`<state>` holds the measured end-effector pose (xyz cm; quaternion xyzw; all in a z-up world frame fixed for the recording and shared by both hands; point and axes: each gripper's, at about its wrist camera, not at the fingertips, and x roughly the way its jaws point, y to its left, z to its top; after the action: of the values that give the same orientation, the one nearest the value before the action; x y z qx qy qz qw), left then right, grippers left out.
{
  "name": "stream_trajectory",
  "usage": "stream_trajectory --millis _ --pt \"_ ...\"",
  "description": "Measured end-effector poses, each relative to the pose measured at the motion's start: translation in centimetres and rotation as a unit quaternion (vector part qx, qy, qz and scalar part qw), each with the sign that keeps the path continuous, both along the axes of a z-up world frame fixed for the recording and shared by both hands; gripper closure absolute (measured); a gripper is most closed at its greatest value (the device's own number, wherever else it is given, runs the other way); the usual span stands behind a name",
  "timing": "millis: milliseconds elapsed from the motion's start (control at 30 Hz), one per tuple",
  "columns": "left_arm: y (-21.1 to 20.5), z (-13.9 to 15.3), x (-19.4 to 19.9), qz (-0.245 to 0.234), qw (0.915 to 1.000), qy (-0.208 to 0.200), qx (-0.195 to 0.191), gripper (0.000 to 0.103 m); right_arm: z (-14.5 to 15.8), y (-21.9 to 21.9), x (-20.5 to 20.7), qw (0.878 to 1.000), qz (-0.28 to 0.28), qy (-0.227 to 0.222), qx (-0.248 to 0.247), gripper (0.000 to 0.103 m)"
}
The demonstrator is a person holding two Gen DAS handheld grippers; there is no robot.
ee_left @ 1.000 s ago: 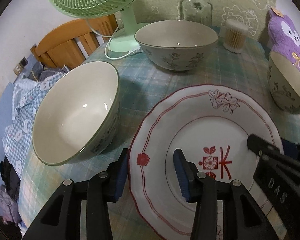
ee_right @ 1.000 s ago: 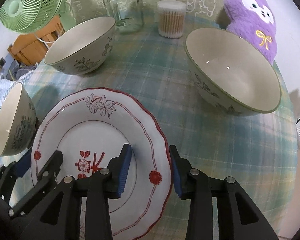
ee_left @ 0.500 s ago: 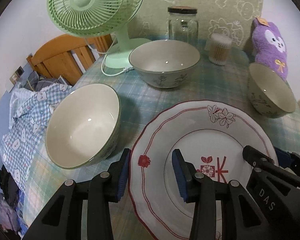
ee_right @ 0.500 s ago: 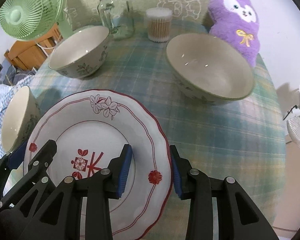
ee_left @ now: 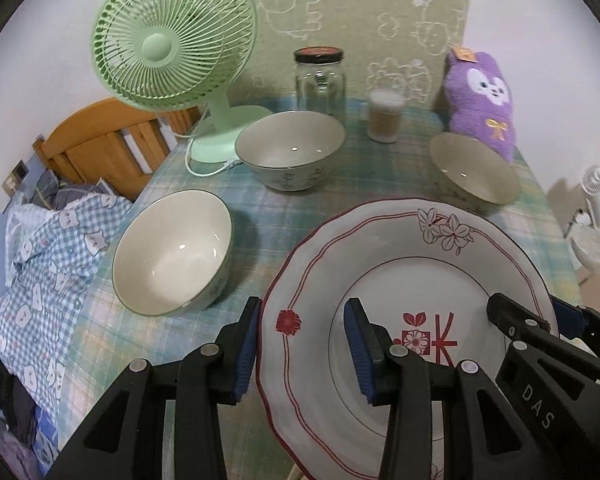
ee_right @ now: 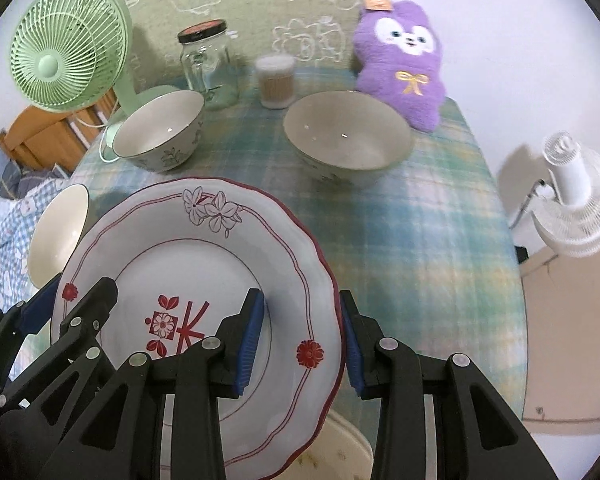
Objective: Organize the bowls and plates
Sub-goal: 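Carry the red-pattern plate with both tools and lower it onto the yellow stack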
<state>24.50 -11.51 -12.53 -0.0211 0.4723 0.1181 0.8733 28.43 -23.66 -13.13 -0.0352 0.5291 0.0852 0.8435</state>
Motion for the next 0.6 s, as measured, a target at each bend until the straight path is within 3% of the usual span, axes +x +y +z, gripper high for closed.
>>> stream_trajectory --millis 600 --pt "-2.1 -0.8 -7.6 -0.09 0.9958 0.016 -0.002 0.061 0.0 -3.1 -10.3 0.997 -0.076 0.01 -0.015 0.063"
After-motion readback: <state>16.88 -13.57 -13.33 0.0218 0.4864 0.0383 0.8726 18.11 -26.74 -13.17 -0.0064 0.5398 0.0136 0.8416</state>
